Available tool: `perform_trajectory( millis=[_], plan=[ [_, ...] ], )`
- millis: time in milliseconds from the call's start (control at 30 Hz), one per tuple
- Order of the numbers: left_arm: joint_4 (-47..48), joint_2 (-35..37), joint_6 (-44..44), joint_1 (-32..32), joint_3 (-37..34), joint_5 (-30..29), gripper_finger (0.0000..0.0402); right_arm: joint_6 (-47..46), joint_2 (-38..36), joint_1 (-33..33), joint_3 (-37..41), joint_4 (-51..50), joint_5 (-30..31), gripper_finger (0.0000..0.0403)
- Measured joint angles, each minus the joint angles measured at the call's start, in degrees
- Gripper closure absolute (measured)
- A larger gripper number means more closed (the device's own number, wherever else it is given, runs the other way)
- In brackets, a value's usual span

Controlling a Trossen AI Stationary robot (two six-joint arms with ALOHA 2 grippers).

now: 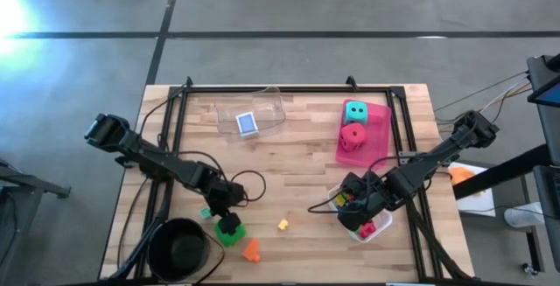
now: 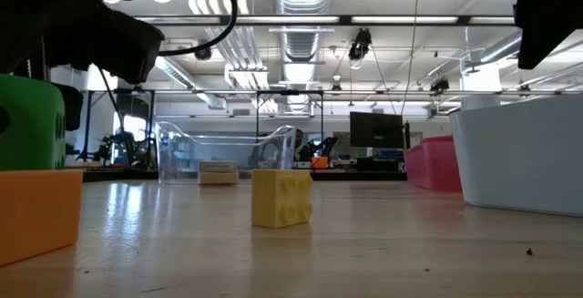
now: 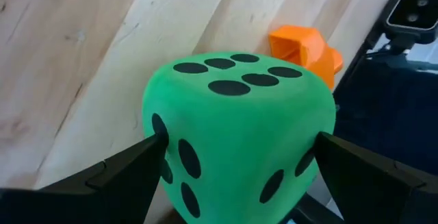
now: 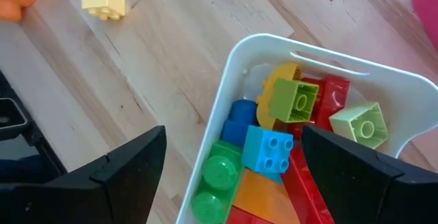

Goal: Pick & Place Toys
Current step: Put the green dice into the red bin

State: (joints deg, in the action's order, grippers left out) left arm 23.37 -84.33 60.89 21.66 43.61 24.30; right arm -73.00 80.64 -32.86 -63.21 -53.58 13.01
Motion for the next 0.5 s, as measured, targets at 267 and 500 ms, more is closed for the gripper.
perform_trajectory(
  millis=[267,500],
  plan=[
    [-6.1,0.1,3.5,-0.1,-4.1,2.6,0.0052,0.2,0.0,0.0,-1.3,0.0,0.0,0.0071],
    [-10.2,0.2,8.7,-0.1,-7.3,4.9,0.0185,-0.3,0.0,0.0,-1.3,0.0,0.1,0.0071]
  ],
)
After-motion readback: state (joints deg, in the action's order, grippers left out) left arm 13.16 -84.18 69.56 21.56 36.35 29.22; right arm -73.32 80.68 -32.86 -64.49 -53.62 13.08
